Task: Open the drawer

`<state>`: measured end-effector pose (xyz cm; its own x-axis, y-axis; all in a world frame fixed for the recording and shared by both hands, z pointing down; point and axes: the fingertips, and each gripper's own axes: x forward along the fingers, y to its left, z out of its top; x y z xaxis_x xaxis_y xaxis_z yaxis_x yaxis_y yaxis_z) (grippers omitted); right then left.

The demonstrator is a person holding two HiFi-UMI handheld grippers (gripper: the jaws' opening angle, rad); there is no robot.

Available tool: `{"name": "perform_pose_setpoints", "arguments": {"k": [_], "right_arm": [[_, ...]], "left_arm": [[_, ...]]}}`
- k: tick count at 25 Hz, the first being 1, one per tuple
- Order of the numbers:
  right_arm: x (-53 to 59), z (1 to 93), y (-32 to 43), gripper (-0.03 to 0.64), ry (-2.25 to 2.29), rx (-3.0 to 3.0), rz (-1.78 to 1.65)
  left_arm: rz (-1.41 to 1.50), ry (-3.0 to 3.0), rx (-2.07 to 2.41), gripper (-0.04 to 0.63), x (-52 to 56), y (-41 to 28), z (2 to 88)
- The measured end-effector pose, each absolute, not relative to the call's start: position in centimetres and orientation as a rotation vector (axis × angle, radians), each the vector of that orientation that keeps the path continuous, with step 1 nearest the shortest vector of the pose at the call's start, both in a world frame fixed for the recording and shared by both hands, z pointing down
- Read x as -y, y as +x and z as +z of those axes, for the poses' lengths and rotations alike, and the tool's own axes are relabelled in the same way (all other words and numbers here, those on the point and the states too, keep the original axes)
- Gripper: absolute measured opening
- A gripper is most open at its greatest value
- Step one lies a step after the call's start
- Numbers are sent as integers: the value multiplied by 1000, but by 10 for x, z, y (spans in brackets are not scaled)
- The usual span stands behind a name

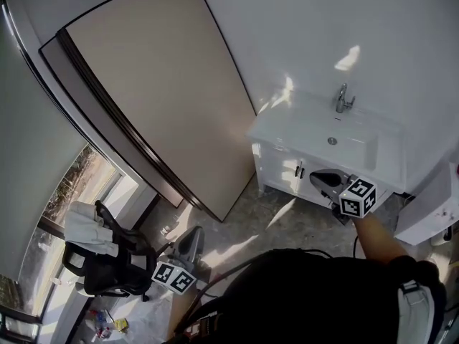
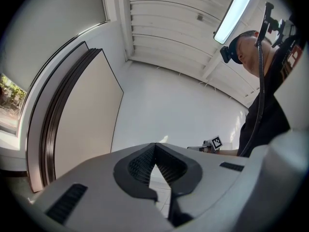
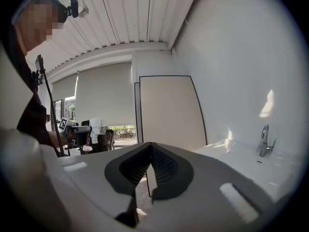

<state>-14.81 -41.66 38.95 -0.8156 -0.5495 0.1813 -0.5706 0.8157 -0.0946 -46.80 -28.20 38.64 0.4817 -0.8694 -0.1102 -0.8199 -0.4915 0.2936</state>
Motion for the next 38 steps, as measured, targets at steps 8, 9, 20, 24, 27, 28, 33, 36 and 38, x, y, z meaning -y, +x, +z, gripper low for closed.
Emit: {"name": "perform_pose_setpoints", "arguments": {"k": [8, 9, 20, 24, 27, 28, 33, 36, 38], "right_arm": [[531, 399, -141, 2, 810, 2882, 226], [549, 397, -137, 2, 799, 2884, 226], [711, 382, -82, 2, 709, 2907, 174], [751, 387, -64, 2, 745, 2902, 199], [769, 393, -59, 2, 777, 2885, 206], [775, 395, -58, 2, 795, 2876, 210], [812, 400, -69, 2, 899, 2838, 219], [834, 395, -81, 2, 1004, 2814, 220], [844, 389, -96, 2, 1060, 2800, 223]], "left_arm": [[-347, 2494, 1502, 2, 385, -446, 393], [-355, 2494, 1505, 2, 401, -438, 390], [-384, 2492, 1518, 2, 555, -360, 380], [-366, 2512, 1491, 2, 599, -343, 379], [-347, 2534, 1463, 2, 625, -343, 382], [-350, 2536, 1453, 2, 633, -346, 383], [-362, 2564, 1358, 2, 687, -368, 391], [-362, 2603, 1259, 2, 729, -385, 391], [-349, 2635, 1188, 2, 754, -401, 386]]}}
